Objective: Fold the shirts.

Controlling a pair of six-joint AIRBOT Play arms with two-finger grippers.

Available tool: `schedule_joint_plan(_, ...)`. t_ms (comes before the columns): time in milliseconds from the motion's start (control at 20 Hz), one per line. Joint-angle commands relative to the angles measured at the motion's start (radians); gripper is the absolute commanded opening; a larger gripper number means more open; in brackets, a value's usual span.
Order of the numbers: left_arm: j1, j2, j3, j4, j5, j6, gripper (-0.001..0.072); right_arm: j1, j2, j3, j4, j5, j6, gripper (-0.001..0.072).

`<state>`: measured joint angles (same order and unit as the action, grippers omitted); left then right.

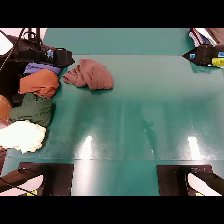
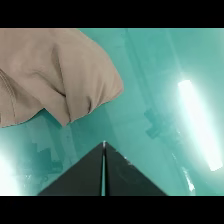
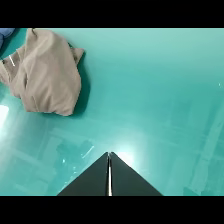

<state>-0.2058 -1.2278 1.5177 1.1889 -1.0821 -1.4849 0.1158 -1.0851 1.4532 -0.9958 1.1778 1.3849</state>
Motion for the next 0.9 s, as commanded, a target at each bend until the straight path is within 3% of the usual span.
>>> schedule_joint_plan(0,0.000,0.000,0.000,0.000,0.000,0.000,0.0029,0.000,0.000,0.000,0.000,0.000,0.000,0.0014)
schedule_joint_plan(600,0.000,0.000,0.000,0.000,0.001,0.000,0.0029,0.000,0.000,0.000,0.000,0.000,0.000,0.0014)
schedule_joint_plan(800,0.000,0.000,0.000,-0.030,0.057,-0.006,0.0030,0.000,0.000,0.000,0.007,0.001,0.001,0.0013)
schedule_joint_plan(850,0.000,-0.001,0.000,-0.018,0.080,-0.002,0.0107,0.000,0.000,0.000,0.008,0.000,0.001,0.0014)
